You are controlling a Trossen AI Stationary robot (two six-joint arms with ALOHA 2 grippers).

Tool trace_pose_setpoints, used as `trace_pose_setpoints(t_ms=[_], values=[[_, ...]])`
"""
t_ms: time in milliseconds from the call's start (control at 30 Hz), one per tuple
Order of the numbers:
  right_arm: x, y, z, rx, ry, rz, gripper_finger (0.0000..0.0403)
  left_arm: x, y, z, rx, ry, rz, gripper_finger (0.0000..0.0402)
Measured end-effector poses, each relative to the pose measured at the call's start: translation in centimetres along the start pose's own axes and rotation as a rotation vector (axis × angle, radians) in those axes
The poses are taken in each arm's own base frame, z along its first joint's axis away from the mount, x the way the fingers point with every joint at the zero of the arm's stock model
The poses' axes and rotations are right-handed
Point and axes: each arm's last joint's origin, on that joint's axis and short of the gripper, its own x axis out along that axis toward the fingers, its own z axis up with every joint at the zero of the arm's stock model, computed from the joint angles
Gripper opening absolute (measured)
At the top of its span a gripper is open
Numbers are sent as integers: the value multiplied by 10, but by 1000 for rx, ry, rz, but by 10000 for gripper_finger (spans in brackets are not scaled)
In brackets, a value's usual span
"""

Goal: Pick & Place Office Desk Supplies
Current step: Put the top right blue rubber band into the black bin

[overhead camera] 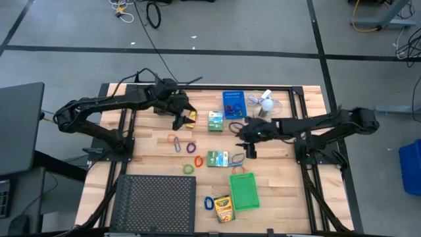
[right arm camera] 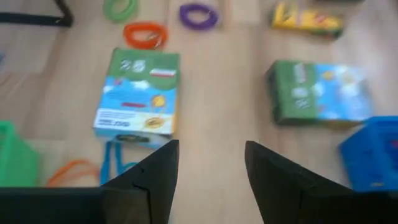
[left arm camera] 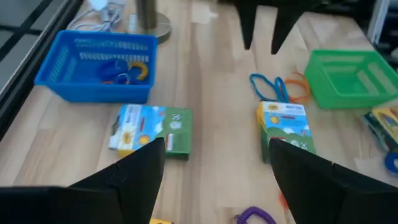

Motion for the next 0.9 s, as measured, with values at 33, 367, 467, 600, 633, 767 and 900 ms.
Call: trace_pose_setpoints(t_ms=[33,367,467,600,633,767,900], values=[[2,0,1,9,23,16,192,1,-3,1,14,4,5,293],[19,14,-14,77,383,149,192,11,-32,3,135,40,-14,293],[30,19,-18,75,411,148,192,12,-37,4,158,30,-27,293],[41,20,-24,69,453,117,192,12,-38,5,153,26,-13,293],[43,20,-24,69,456,114,192,12,-37,5,142,31,2,293],[52,21,-23,67,427,114,192,14,-34,4,93,49,62,293],[56,21,-23,67,409,114,189,20,-35,3,94,48,63,293]])
